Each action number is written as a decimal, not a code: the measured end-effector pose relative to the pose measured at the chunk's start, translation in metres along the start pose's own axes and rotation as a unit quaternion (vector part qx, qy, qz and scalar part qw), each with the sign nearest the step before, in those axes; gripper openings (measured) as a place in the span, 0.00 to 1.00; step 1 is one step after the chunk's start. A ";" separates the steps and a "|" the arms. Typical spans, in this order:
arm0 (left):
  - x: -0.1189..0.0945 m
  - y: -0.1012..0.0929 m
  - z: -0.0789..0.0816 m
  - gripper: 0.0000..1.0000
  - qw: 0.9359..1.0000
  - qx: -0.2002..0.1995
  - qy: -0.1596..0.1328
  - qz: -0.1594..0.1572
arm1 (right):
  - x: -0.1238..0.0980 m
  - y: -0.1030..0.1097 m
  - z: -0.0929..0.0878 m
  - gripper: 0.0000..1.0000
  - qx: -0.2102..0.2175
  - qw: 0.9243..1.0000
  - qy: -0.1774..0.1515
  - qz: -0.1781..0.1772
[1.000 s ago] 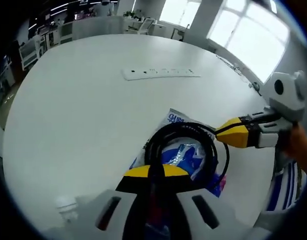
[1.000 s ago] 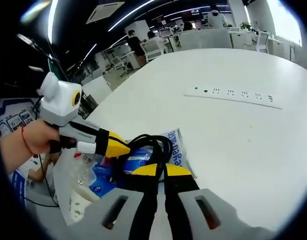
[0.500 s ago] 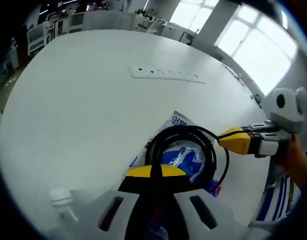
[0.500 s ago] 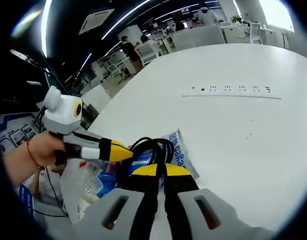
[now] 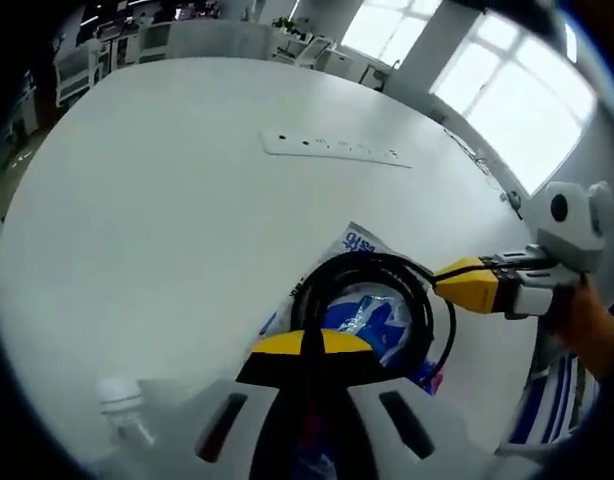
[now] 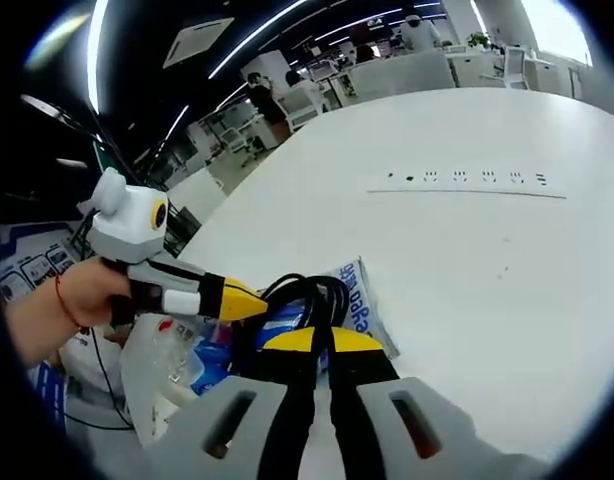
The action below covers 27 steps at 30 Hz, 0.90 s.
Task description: Arrange the tabletop items into an orderly group along one side of the table until the central work area is clear of visible clutter.
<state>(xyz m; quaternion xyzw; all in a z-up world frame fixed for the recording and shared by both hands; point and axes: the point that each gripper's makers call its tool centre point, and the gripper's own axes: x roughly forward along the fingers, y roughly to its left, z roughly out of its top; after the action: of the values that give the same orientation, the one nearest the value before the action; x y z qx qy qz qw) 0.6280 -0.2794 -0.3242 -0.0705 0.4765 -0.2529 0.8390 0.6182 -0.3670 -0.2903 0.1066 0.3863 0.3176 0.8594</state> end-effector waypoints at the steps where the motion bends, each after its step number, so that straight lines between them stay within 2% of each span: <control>1: 0.000 0.000 0.000 0.00 1.000 0.001 -0.001 0.001 | 0.001 -0.001 0.000 0.01 0.001 1.000 -0.002 0.001; 11: -0.004 0.000 0.003 0.00 1.000 -0.010 -0.008 0.000 | -0.004 0.003 0.007 0.00 0.011 1.000 -0.004 0.005; 27: -0.037 -0.013 0.016 0.00 0.999 -0.007 -0.045 -0.001 | -0.028 0.026 0.023 0.00 0.005 0.999 -0.025 0.021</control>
<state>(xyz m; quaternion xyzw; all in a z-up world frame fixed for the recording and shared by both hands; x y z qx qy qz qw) 0.6210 -0.2746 -0.2825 -0.0888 0.4398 -0.2471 0.8589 0.6093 -0.3632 -0.2470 0.1270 0.3641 0.3312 0.8611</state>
